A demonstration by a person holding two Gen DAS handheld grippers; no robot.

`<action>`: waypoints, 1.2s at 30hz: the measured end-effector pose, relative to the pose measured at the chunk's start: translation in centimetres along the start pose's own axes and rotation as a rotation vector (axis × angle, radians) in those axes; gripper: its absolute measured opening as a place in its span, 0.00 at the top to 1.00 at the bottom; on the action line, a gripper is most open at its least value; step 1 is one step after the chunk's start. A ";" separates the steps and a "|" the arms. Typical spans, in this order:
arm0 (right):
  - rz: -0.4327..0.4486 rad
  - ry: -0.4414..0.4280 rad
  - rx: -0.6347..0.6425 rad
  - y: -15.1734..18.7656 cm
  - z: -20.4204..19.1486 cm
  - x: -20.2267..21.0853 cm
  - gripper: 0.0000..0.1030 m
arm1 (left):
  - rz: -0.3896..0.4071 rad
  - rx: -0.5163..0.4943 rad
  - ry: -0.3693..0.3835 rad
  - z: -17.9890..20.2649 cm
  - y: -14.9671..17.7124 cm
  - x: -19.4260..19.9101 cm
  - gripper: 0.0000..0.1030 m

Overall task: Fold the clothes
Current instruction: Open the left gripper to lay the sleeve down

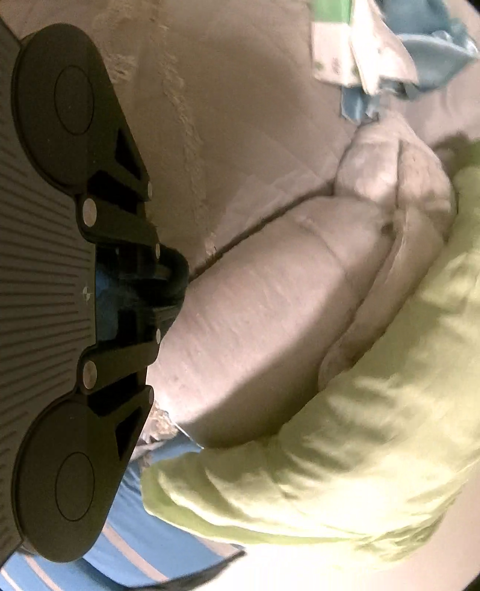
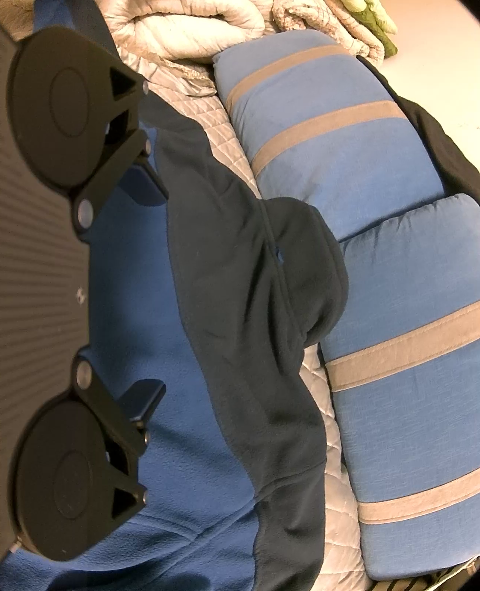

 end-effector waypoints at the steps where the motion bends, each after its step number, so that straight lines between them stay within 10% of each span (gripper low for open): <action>1: -0.001 0.000 0.000 0.0 0.0 0.0 0.00 | 0.003 -0.019 -0.028 0.4 0.1 -0.2 0.61; 5: 0.003 -0.006 -0.002 -0.1 0.1 0.1 0.00 | 0.070 -0.083 -0.107 1.3 0.5 0.1 0.26; 12: 0.023 -0.021 -0.005 -0.3 0.0 0.4 0.00 | 0.031 -0.161 -0.073 3.4 1.8 1.1 0.26; 36: 0.169 -0.034 0.025 -1.2 -0.2 2.1 0.00 | -0.036 -0.491 0.411 25.3 8.8 7.8 0.26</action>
Point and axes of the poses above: each gripper's, at about its wrist camera, not at the fingertips, and x roughly against the way its jaws point, z to its right, y to its underside, the point moved 3 cm from there along -x, roughly the way its jaws point, and after that the axes turned 9 degrees about z, right-handed, at the moved point
